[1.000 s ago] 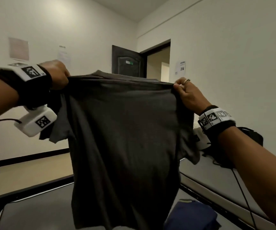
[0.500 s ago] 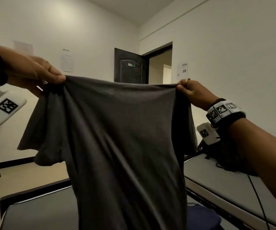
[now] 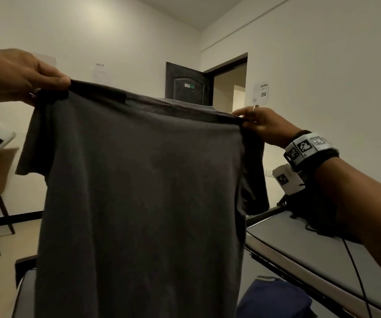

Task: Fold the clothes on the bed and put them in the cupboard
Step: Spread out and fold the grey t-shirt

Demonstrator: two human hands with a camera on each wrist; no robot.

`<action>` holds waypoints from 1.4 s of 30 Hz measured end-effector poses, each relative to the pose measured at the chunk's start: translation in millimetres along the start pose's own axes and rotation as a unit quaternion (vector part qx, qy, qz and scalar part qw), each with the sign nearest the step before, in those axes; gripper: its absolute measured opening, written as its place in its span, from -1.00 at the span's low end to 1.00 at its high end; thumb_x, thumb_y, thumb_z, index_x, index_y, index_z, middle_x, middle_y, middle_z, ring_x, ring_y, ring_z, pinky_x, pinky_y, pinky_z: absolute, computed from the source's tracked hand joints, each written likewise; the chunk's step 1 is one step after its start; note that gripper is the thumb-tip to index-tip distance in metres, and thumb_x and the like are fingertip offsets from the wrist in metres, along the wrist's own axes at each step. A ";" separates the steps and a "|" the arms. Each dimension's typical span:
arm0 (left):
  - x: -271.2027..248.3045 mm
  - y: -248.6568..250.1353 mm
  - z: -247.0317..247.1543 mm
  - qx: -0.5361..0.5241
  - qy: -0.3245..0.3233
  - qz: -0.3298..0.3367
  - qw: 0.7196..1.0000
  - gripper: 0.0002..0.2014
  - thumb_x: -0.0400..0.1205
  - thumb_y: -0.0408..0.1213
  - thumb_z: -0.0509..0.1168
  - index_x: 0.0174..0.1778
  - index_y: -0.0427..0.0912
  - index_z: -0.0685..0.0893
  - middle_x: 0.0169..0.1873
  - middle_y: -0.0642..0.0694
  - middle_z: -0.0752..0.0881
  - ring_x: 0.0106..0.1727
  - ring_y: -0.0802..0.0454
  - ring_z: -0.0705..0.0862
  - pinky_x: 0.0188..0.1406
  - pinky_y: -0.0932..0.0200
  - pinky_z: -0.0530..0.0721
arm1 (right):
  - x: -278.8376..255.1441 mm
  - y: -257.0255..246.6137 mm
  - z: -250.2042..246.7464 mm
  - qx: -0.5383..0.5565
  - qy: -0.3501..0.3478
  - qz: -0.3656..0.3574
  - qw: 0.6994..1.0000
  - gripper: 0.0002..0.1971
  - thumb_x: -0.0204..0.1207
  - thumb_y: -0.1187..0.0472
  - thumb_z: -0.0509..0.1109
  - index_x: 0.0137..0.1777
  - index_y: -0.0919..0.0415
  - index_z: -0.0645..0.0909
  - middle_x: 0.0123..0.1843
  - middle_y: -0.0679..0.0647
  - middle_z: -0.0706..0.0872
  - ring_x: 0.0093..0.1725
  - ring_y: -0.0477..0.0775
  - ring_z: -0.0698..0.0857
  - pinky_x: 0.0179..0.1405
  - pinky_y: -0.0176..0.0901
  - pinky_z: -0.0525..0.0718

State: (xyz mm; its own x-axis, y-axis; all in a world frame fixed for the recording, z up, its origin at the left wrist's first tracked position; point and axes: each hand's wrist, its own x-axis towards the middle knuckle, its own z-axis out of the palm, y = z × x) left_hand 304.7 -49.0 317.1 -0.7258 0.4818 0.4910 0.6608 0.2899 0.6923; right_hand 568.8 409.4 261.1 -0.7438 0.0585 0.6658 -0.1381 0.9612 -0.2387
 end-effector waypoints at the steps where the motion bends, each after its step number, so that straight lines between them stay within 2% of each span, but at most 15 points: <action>1: -0.9 -4.9 -7.5 0.012 -0.022 -0.009 1.000 -0.84 0.57 -0.05 0.45 -0.01 0.03 0.84 -0.03 -0.09 0.82 0.09 -0.16 0.73 -0.07 -0.15 0.76 | 1.8 -1.4 2.0 -0.043 -0.001 0.000 0.999 -0.66 0.71 0.38 0.28 0.41 0.11 0.66 0.22 0.01 0.73 0.24 -0.01 0.66 0.28 -0.17 0.57; 2: 2.1 -11.9 -14.0 0.026 -0.039 -0.020 0.999 -0.74 0.51 0.00 0.50 0.09 0.06 0.82 0.07 -0.14 0.80 0.14 -0.17 0.73 0.02 -0.17 0.75 | 3.0 -2.6 5.8 -0.092 -0.003 0.002 0.996 -0.69 0.71 0.38 0.29 0.37 0.14 0.69 0.17 0.02 0.72 0.21 0.03 0.64 0.30 -0.10 0.56; 4: 3.5 -16.7 -16.4 0.048 -0.060 -0.035 0.996 -0.63 0.48 -0.03 0.54 0.22 0.08 0.79 0.13 -0.16 0.80 0.17 -0.16 0.73 -0.05 -0.11 0.78 | 6.5 -6.2 14.9 -0.162 0.025 0.009 0.986 -0.73 0.70 0.39 0.31 0.31 0.24 0.73 0.10 0.11 0.72 0.16 0.13 0.64 0.35 -0.01 0.54; 7: -4.8 -9.0 -0.9 0.098 -0.043 -0.028 0.994 -0.85 0.68 -0.27 0.35 0.07 0.00 0.81 -0.09 -0.10 0.86 -0.03 -0.11 0.78 -0.28 0.10 0.82 | 15.3 -9.4 27.1 -0.133 0.121 0.052 0.982 -0.75 0.70 0.42 0.27 0.27 0.29 0.69 0.12 0.20 0.71 0.13 0.15 0.63 0.18 -0.16 0.50; 10: -4.6 -10.2 10.1 0.196 -0.007 0.019 0.980 -0.81 0.66 -0.37 0.38 0.11 -0.05 0.80 -0.14 -0.14 0.83 -0.09 -0.18 0.78 -0.09 -0.18 0.82 | 28.5 -14.8 39.2 -0.037 0.117 0.107 0.987 -0.72 0.66 0.45 0.12 0.15 0.18 0.60 0.05 0.18 0.65 0.07 0.17 0.62 -0.06 -0.20 0.50; 13: 2.0 -18.5 7.3 0.408 0.019 0.070 0.910 -0.81 0.61 -0.32 0.46 0.12 -0.11 0.84 -0.22 -0.09 0.77 -0.16 -0.15 0.73 0.01 -0.19 0.73 | 34.4 -28.6 52.1 -0.027 0.084 0.095 0.992 -0.66 0.63 0.48 0.06 0.24 0.18 0.54 0.09 0.16 0.61 0.11 0.21 0.62 0.05 -0.15 0.49; 15: 10.8 -31.5 0.2 0.454 0.080 0.081 0.884 -0.85 0.58 -0.30 0.48 0.04 -0.14 0.85 -0.19 -0.17 0.75 -0.12 -0.25 0.70 0.07 -0.22 0.69 | 34.5 -35.2 59.6 -0.077 0.071 0.070 0.992 -0.65 0.72 0.41 0.02 0.40 0.20 0.46 0.08 0.17 0.61 0.01 0.18 0.60 0.03 -0.10 0.48; 18: 11.6 -48.1 -11.2 0.307 0.115 0.013 0.945 -0.93 0.63 -0.30 0.45 -0.02 -0.10 0.82 -0.13 -0.25 0.74 -0.14 -0.32 0.72 -0.12 -0.32 0.79 | 35.9 -33.8 66.3 -0.086 0.064 0.045 0.993 -0.72 0.82 0.24 0.01 0.44 0.17 0.41 0.06 0.18 0.62 -0.04 0.14 0.61 -0.06 -0.12 0.48; 21: -0.8 -48.7 -12.9 0.150 0.104 -0.083 0.980 -0.94 0.67 -0.31 0.40 -0.06 -0.05 0.76 -0.02 -0.26 0.75 0.00 -0.30 0.73 0.08 -0.46 0.69 | 39.3 -29.5 67.2 -0.066 0.067 0.036 0.995 -0.75 0.80 0.29 0.06 0.33 0.21 0.54 0.07 0.13 0.63 0.00 0.06 0.60 -0.12 -0.24 0.47; 23: -5.0 -43.9 -14.6 0.110 0.101 -0.111 0.983 -0.95 0.65 -0.26 0.43 -0.02 -0.09 0.78 -0.03 -0.19 0.79 0.01 -0.25 0.75 0.14 -0.39 0.68 | 43.9 -26.9 67.8 -0.006 0.101 0.043 0.994 -0.77 0.78 0.33 0.10 0.21 0.23 0.60 0.04 0.11 0.63 0.00 0.04 0.59 -0.17 -0.33 0.49; 28: -15.1 -36.1 -12.0 0.030 0.061 -0.130 0.989 -0.88 0.65 -0.16 0.42 -0.06 -0.12 0.82 -0.22 -0.02 0.86 -0.11 -0.12 0.77 -0.15 0.00 0.75 | 54.2 -31.1 74.2 0.137 0.121 0.140 0.973 -0.79 0.76 0.28 0.14 -0.05 0.08 0.56 -0.12 0.08 0.63 -0.13 0.05 0.61 -0.24 -0.18 0.58; 31: -16.5 -43.0 -16.8 0.016 0.058 -0.120 0.991 -0.84 0.68 -0.14 0.39 -0.13 -0.08 0.82 -0.23 -0.05 0.85 -0.14 -0.14 0.77 -0.24 -0.08 0.79 | 51.2 -35.9 74.4 -0.004 0.120 0.096 0.988 -0.78 0.66 0.41 0.12 0.15 0.24 0.57 -0.03 0.13 0.63 -0.07 0.10 0.58 -0.18 -0.16 0.51; 33: -20.5 -49.5 -22.2 0.017 0.044 -0.117 0.992 -0.85 0.68 -0.13 0.39 -0.09 -0.09 0.82 -0.14 -0.12 0.85 -0.09 -0.17 0.79 -0.16 -0.20 0.78 | 46.5 -33.7 75.3 -0.134 0.093 0.060 0.985 -0.73 0.67 0.40 0.10 0.29 0.26 0.51 -0.05 0.17 0.64 -0.14 0.14 0.59 -0.18 -0.13 0.51; 36: -28.5 -54.9 -27.0 0.025 0.030 -0.113 0.993 -0.86 0.67 -0.15 0.42 -0.03 -0.12 0.83 -0.08 -0.21 0.85 0.00 -0.24 0.80 -0.09 -0.29 0.76 | 43.1 -25.3 77.7 -0.174 0.099 0.043 0.979 -0.74 0.71 0.38 0.08 0.33 0.23 0.46 -0.10 0.19 0.67 -0.21 0.17 0.64 -0.22 -0.11 0.52; 42: -46.0 -54.2 -27.2 0.063 0.040 -0.100 0.992 -0.88 0.60 -0.19 0.43 -0.03 -0.09 0.84 -0.20 -0.09 0.86 -0.05 -0.12 0.79 -0.26 0.05 0.79 | 45.8 -24.7 87.6 -0.203 0.044 0.021 0.978 -0.76 0.71 0.35 0.11 0.31 0.18 0.46 -0.18 0.09 0.62 -0.30 -0.03 0.56 -0.36 -0.20 0.44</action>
State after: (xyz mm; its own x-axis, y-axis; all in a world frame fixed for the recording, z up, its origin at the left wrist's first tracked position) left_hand 297.1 -109.3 271.3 -0.8538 0.3396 0.3945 0.5178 0.4760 0.7109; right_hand 480.9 364.8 235.6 -0.6816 0.1067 0.7239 0.1763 0.9841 0.0209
